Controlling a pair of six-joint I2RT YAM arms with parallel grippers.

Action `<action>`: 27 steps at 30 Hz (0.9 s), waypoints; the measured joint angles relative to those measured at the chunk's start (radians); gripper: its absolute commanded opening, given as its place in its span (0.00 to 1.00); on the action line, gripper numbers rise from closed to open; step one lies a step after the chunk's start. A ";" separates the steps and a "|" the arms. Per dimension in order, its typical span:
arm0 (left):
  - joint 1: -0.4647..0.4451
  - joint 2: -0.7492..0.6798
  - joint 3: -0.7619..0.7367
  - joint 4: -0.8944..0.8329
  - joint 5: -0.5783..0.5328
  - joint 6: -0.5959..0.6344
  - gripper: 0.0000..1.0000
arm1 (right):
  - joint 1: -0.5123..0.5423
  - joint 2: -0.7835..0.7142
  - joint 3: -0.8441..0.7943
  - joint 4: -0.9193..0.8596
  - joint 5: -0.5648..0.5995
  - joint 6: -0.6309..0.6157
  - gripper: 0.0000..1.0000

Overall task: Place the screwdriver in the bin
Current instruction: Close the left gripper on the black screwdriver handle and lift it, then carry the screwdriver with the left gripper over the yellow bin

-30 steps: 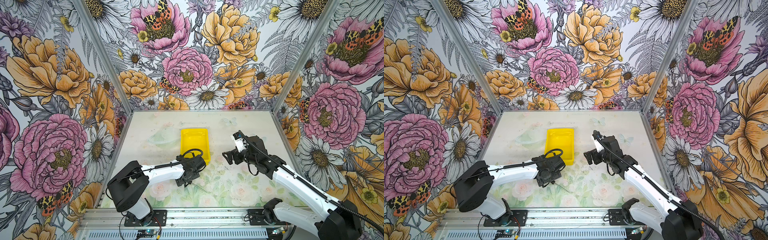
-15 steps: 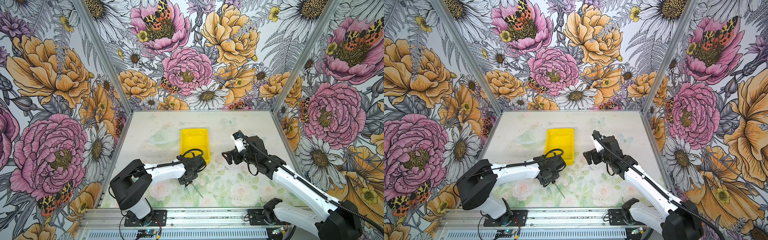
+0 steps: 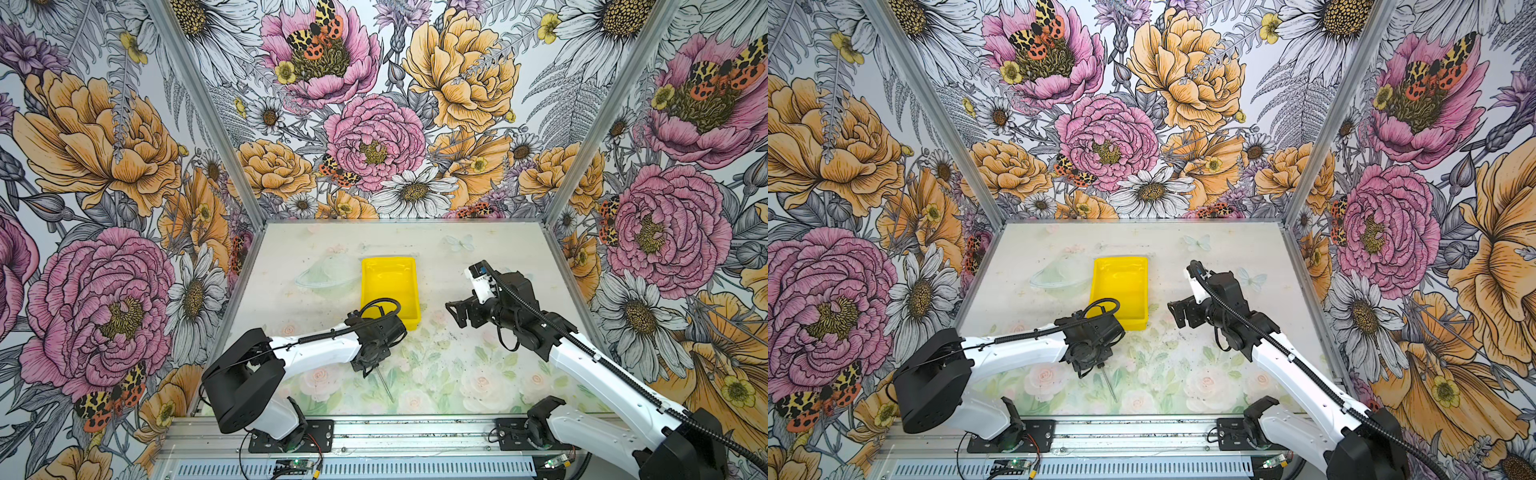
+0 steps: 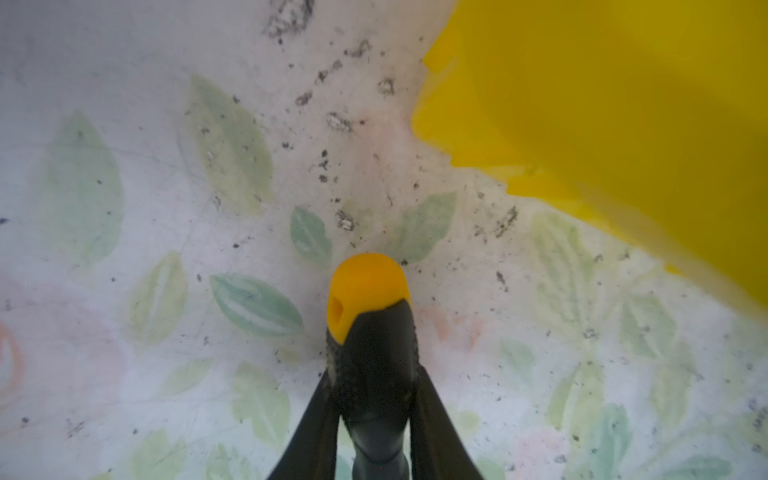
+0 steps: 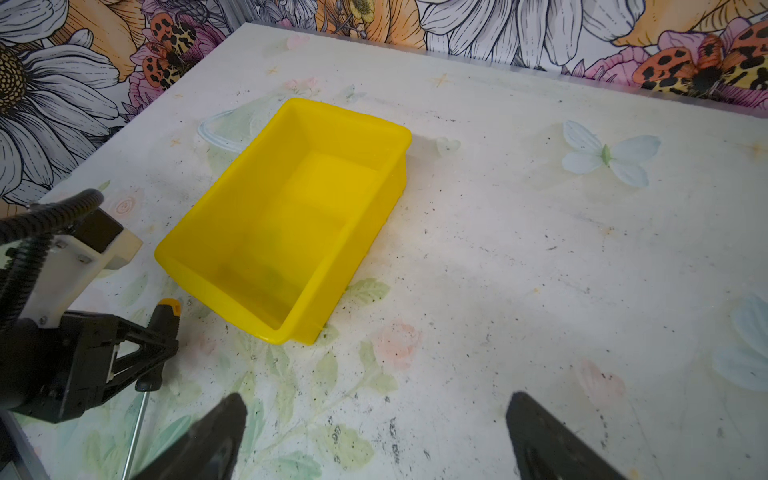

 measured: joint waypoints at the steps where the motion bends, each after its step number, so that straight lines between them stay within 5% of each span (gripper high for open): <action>1: 0.000 -0.038 0.002 -0.018 -0.012 0.009 0.02 | 0.001 0.000 -0.002 0.002 -0.003 0.000 0.99; 7: 0.018 -0.289 0.064 -0.136 -0.089 0.104 0.00 | 0.000 0.027 -0.005 0.006 -0.006 0.000 1.00; 12: 0.161 -0.359 0.153 -0.171 -0.107 0.238 0.00 | -0.001 0.052 0.018 -0.005 -0.006 -0.016 0.99; 19: 0.343 -0.123 0.415 -0.160 -0.099 0.477 0.00 | -0.012 0.053 0.050 -0.001 -0.021 -0.019 0.99; 27: 0.356 0.205 0.642 -0.096 -0.059 0.635 0.00 | -0.043 0.053 0.058 -0.016 -0.009 -0.036 0.99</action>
